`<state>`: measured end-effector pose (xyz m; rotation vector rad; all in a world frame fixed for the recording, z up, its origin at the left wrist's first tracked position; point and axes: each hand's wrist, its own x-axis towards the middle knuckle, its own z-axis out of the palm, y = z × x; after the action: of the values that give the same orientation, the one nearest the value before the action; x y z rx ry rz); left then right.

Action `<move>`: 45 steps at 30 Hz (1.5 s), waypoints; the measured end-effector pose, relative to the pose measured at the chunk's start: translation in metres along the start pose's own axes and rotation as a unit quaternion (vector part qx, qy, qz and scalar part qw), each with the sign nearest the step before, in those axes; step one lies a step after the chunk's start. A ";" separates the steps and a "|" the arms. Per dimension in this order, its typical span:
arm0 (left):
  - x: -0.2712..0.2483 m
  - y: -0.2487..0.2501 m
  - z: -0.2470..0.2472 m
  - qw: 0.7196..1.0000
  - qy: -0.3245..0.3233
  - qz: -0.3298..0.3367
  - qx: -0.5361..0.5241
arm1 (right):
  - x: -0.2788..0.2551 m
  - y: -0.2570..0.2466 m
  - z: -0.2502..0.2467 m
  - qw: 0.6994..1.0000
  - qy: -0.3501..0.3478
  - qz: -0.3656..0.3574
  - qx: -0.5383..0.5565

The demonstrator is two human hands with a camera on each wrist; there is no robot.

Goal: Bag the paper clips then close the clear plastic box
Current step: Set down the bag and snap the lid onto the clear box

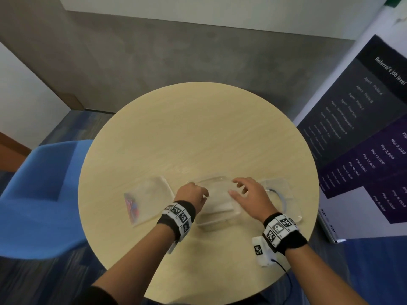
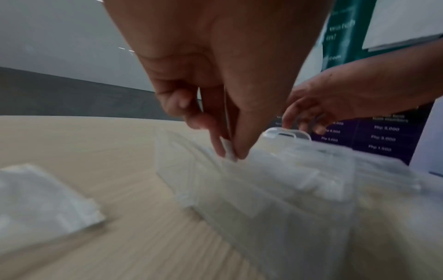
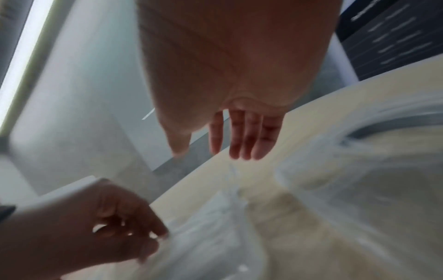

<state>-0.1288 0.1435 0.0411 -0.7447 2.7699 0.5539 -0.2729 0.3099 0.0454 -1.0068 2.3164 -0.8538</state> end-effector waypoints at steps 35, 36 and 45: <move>-0.036 -0.042 0.014 0.759 0.139 -0.255 -0.583 | 0.036 -0.058 0.015 0.964 -0.151 -0.048 -0.215; -0.038 -0.039 0.016 0.750 0.149 -0.265 -0.587 | 0.036 -0.052 0.014 0.977 -0.111 -0.002 -0.181; -0.040 -0.018 0.018 0.885 0.169 -0.256 -0.350 | 0.019 -0.011 0.014 0.991 -0.003 0.137 0.010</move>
<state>-0.0836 0.1540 0.0319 -1.8024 2.4291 1.4320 -0.2706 0.2847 0.0406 -0.6598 2.3653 -0.7588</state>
